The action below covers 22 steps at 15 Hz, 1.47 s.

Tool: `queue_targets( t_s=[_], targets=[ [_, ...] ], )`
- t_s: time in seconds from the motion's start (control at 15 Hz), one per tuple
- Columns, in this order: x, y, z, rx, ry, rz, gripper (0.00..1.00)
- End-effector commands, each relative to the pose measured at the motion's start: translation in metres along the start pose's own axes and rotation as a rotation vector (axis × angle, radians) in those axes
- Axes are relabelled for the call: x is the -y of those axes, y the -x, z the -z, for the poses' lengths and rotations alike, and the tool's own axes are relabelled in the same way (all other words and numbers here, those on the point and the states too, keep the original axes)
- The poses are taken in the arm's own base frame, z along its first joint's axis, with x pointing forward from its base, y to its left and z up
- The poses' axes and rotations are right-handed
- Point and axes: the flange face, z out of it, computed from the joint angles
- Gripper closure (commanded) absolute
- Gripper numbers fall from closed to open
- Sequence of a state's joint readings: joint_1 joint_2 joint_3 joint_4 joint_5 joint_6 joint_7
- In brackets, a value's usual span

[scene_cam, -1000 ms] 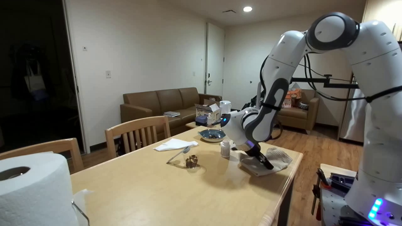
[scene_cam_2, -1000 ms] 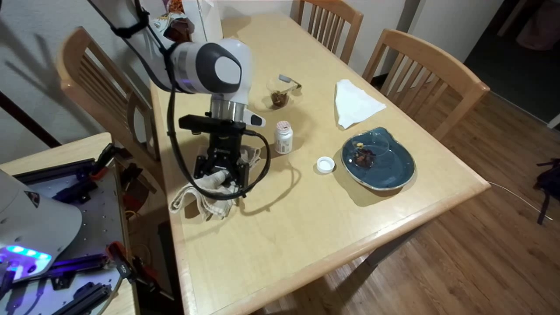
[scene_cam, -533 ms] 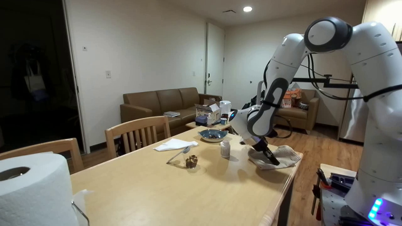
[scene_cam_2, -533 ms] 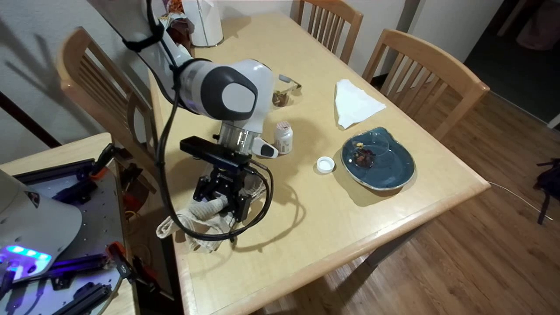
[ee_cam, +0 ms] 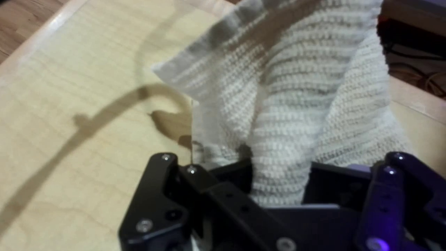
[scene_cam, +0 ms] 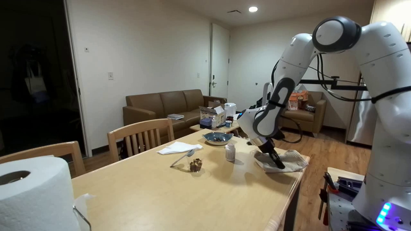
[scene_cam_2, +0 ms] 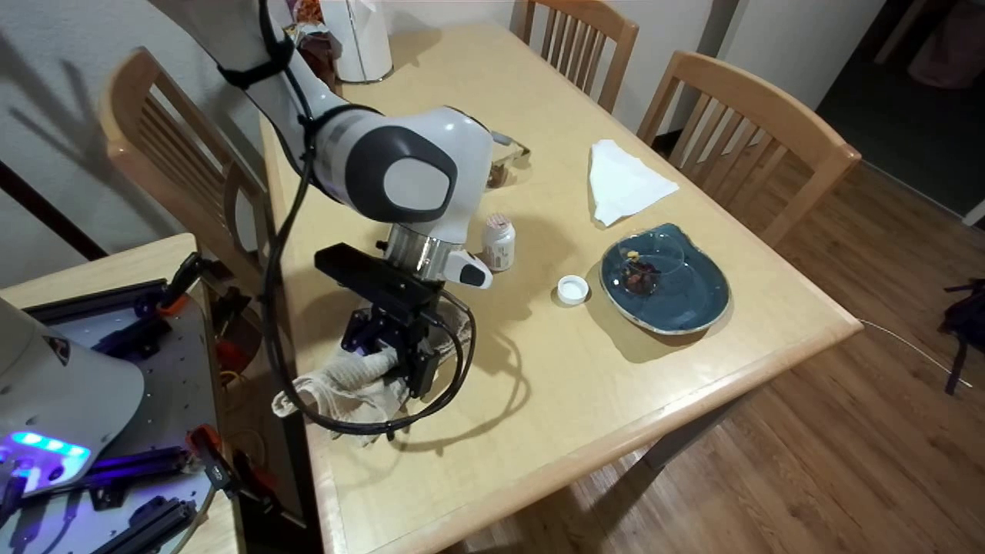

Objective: Use the towel to wipe the table

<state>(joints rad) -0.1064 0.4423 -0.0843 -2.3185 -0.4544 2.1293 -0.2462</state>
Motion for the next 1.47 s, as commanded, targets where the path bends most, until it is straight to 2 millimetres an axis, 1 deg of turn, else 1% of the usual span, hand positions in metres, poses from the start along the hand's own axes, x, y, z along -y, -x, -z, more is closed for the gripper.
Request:
queue_targets(
  t_s=[0.0, 0.07, 0.2, 0.33, 0.67, 0.73, 0.93, 1.4],
  targets=[
    [-0.001, -0.007, -0.015, -0.132, -0.112, -0.069, 0.64],
    [-0.003, -0.004, -0.014, -0.158, -0.134, -0.092, 0.58],
    [-0.002, 0.004, -0.003, -0.223, -0.162, -0.137, 0.45],
    [0.001, 0.008, 0.01, -0.308, -0.152, -0.181, 0.33],
    [0.023, 0.016, 0.047, -0.469, -0.08, -0.209, 0.02],
    [0.028, 0.019, 0.054, -0.501, -0.067, -0.207, 0.0],
    [0.044, 0.027, 0.077, -0.567, -0.036, -0.217, 0.0],
    [0.077, 0.057, 0.132, -0.608, -0.063, -0.221, 0.0]
  ],
)
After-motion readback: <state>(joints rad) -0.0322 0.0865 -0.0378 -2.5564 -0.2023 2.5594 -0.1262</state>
